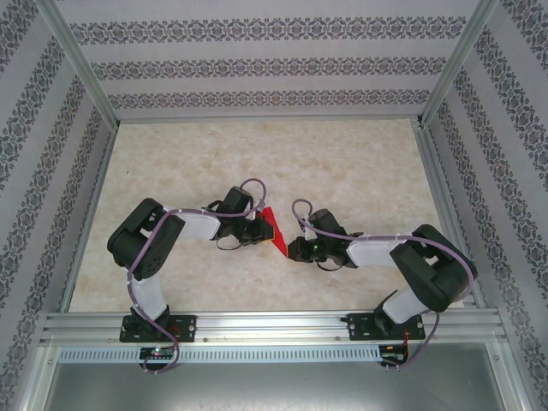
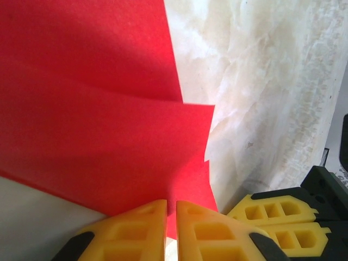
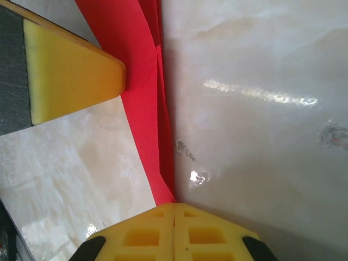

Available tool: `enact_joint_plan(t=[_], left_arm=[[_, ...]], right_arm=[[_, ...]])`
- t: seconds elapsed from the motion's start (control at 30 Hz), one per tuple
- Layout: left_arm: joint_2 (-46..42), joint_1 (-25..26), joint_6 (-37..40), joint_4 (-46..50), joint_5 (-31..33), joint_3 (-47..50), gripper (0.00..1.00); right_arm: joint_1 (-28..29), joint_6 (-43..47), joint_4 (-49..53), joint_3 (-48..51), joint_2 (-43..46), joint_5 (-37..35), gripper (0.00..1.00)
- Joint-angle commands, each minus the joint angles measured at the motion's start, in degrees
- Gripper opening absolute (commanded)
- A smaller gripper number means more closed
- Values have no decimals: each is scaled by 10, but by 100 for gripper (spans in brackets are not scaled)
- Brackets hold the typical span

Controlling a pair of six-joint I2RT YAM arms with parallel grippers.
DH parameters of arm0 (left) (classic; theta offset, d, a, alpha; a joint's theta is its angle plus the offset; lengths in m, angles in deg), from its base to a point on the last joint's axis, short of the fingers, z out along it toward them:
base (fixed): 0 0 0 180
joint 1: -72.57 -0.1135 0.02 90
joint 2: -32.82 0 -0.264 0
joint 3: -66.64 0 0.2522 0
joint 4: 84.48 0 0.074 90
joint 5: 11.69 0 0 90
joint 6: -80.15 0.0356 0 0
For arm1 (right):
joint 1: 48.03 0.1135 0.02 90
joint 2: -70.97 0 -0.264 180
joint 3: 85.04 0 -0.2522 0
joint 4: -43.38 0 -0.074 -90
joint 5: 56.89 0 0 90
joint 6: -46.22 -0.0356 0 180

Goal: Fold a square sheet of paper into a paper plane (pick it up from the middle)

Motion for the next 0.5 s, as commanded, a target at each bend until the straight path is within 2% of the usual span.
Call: enact_joint_plan(t=[0.0, 0.47], left_arm=[[-25, 7, -4, -23, -31, -7, 15], [-4, 18, 4, 11, 1, -13, 14]], right_arm=[[15, 18, 19, -10, -8, -1, 6], [15, 29, 38, -16, 41, -7, 14]])
